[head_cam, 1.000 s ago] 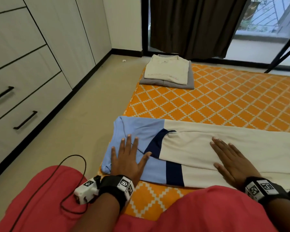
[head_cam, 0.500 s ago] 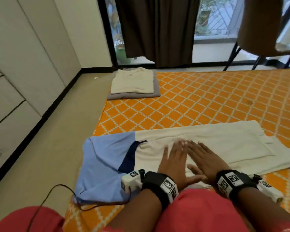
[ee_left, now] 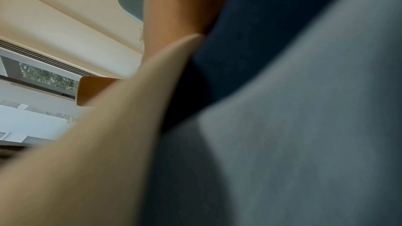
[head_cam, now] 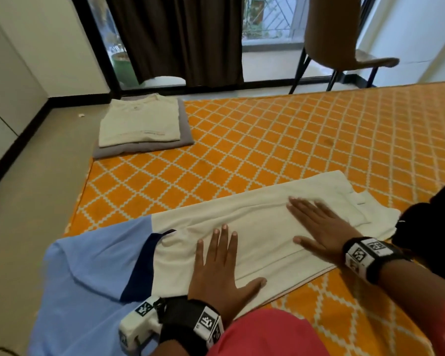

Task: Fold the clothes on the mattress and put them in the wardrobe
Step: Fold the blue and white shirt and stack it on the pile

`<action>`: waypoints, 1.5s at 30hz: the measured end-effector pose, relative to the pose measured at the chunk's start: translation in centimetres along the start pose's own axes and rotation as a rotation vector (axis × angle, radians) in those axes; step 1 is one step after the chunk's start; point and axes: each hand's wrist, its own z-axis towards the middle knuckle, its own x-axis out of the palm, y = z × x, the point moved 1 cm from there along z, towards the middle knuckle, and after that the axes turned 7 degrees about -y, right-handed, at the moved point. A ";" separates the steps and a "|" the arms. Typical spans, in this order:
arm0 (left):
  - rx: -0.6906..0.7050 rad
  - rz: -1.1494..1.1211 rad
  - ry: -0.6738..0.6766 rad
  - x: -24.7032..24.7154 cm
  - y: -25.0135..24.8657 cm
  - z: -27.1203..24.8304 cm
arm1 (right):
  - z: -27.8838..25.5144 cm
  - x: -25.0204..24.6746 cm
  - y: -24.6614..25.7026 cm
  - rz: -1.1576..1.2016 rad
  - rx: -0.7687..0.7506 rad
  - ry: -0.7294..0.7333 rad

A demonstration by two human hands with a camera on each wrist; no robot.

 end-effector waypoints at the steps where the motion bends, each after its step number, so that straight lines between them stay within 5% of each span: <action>1: 0.002 0.000 -0.004 0.0 0.0 0.0 | -0.5 0.0 -1.4 -0.016 0.044 0.017; 9: -0.010 0.008 0.007 -0.1 -0.1 -0.2 | -3.1 0.1 -7.8 -0.007 0.670 -0.008; 13: -0.006 0.023 0.005 -0.3 -0.2 -0.2 | -1.7 -1.7 -9.4 -0.025 0.835 0.003; 17: 0.000 0.027 0.002 -0.1 -0.1 -0.2 | 0.3 -2.9 -10.2 0.228 0.816 0.166; 23: 0.006 0.022 0.000 0.1 0.0 -0.1 | 1.5 -3.0 -9.4 0.114 0.695 0.255; 30: 0.002 0.015 0.014 0.0 0.1 -0.1 | 2.1 -6.3 -6.6 0.211 0.677 0.100; 35: 0.013 0.002 -0.012 0.1 0.0 0.0 | 2.1 -10.3 1.9 0.054 0.503 -0.069; 41: 0.022 -0.011 -0.018 0.2 0.2 0.3 | 4.3 -9.1 13.3 0.273 0.364 0.055; 45: 0.053 -0.041 -0.039 -0.2 0.5 0.4 | 4.1 -9.4 12.2 0.242 0.340 -0.060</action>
